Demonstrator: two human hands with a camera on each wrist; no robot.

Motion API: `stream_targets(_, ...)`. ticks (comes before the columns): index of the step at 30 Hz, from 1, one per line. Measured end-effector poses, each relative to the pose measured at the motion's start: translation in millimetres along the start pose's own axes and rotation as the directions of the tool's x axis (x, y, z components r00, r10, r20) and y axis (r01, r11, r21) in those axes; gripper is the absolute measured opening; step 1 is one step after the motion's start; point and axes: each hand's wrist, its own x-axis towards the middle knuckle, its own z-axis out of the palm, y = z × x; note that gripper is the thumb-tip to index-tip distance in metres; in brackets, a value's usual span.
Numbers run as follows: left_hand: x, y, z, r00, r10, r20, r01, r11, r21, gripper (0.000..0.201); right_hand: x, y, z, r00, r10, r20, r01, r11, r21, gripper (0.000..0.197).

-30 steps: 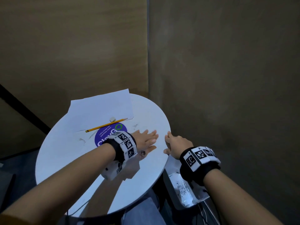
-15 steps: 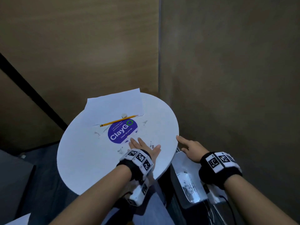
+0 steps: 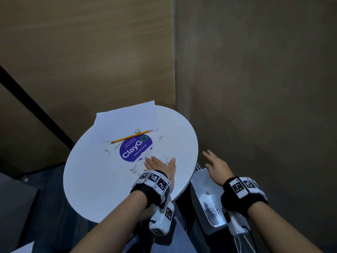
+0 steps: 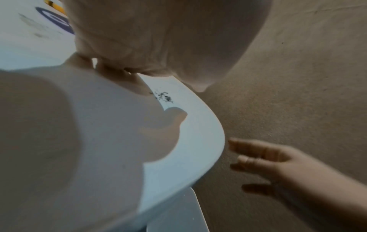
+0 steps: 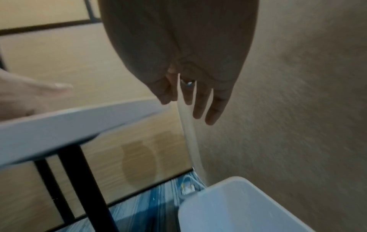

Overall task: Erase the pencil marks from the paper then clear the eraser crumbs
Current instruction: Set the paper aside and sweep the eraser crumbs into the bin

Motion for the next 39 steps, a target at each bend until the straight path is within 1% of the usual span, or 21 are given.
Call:
stream_targets(1, -1, 0, -1, 0.999, 0.036, 0.039, -0.036, 0.999, 0.005, 0.083, -1, 11, 7, 0.998, 0.05, -0.048, -0.049, 0.999, 0.021, 0.051)
stream_targets(2, -3, 1, -2, 0.992, 0.091, 0.085, -0.09, 0.996, -0.016, 0.08, -4, 23, 16, 0.992, 0.111, -0.051, -0.11, 0.994, 0.027, 0.049)
stream_targets(4, -7, 6, -8, 0.967, 0.194, 0.168, -0.177, 0.978, -0.107, 0.073, -10, 47, 38, 0.972, 0.23, 0.046, -0.229, 0.973, -0.033, 0.049)
stream_targets(5, -7, 8, -11, 0.957, 0.219, 0.192, -0.193, 0.97, -0.149, 0.068, -14, 57, 50, 0.956, 0.275, 0.101, -0.268, 0.96, -0.078, 0.049)
stream_targets(8, -6, 13, -22, 0.955, 0.265, 0.131, -0.219, 0.933, -0.284, 0.058, -23, 75, 81, 0.92, 0.345, 0.186, -0.318, 0.934, -0.162, 0.05)
stream_targets(12, 0, 16, -30, 0.977, 0.212, 0.021, -0.185, 0.895, -0.405, 0.05, -31, 81, 104, 0.891, 0.361, 0.276, -0.27, 0.909, -0.317, 0.05)
stream_targets(14, 1, 16, -36, 0.99, 0.14, -0.001, -0.126, 0.889, -0.44, 0.048, -33, 81, 108, 0.877, 0.363, 0.314, -0.233, 0.894, -0.384, 0.049)
stream_targets(18, 0, 9, -43, 0.997, 0.03, -0.069, -0.059, 0.882, -0.467, 0.045, -35, 80, 116, 0.849, 0.378, 0.369, -0.184, 0.866, -0.464, 0.038)
stream_targets(19, -1, 8, -44, 0.999, 0.024, -0.047, -0.042, 0.9, -0.435, 0.04, -37, 79, 117, 0.845, 0.387, 0.369, -0.18, 0.855, -0.486, 0.037)
stream_targets(20, 0, 6, -40, 0.998, 0.064, -0.019, -0.066, 0.97, -0.232, 0.035, -38, 80, 119, 0.841, 0.393, 0.371, -0.175, 0.847, -0.501, 0.036)
stream_targets(21, 3, 5, -35, 0.992, 0.123, -0.02, -0.121, 0.99, 0.068, 0.031, -39, 79, 121, 0.834, 0.403, 0.377, -0.171, 0.838, -0.518, 0.033)
stream_targets(22, 1, 6, -33, 0.99, 0.133, -0.047, -0.126, 0.983, 0.134, 0.028, -39, 79, 124, 0.826, 0.414, 0.382, -0.164, 0.826, -0.539, 0.029)
stream_targets(23, 4, 8, -32, 0.995, 0.067, -0.075, -0.069, 0.997, -0.028, 0.03, -40, 80, 126, 0.824, 0.415, 0.387, -0.15, 0.817, -0.557, 0.024)
stream_targets(24, 5, 7, -35, 0.996, 0.036, -0.085, -0.054, 0.972, -0.23, 0.035, -39, 83, 130, 0.811, 0.43, 0.397, -0.148, 0.806, -0.573, 0.018)
stream_targets(25, 5, 5, -35, 0.991, 0.018, -0.129, -0.053, 0.961, -0.271, 0.042, -40, 85, 134, 0.802, 0.446, 0.397, -0.154, 0.797, -0.584, 0.016)
stream_targets(26, 5, 7, -35, 0.99, 0.019, -0.138, -0.049, 0.975, -0.215, 0.047, -39, 90, 140, 0.794, 0.463, 0.393, -0.177, 0.796, -0.579, 0.015)
stream_targets(28, 4, 9, -36, 0.998, 0.013, -0.063, -0.021, 0.992, -0.124, 0.051, -38, 96, 147, 0.801, 0.463, 0.381, -0.181, 0.793, -0.582, 0.018)
stream_targets(30, 7, 11, -35, 0.998, 0.01, -0.061, -0.016, 0.995, -0.095, 0.054, -37, 90, 150, 0.799, 0.462, 0.384, -0.176, 0.792, -0.585, 0.016)
stream_targets(33, 5, 11, -35, 1.0, -0.013, -0.012, 0.012, 0.998, -0.065, 0.056, -30, 75, 158, 0.84, 0.405, 0.36, -0.198, 0.848, -0.492, 0.024)
stream_targets(36, 3, 7, -32, 0.999, 0.019, -0.051, -0.024, 0.993, -0.115, 0.052, -19, 58, 170, 0.858, 0.357, 0.369, -0.228, 0.909, -0.349, 0.027)
stream_targets(39, 3, 3, -32, 0.996, 0.024, -0.088, -0.042, 0.978, -0.206, 0.048, -14, 43, 174, 0.876, 0.315, 0.365, -0.185, 0.919, -0.348, 0.03)
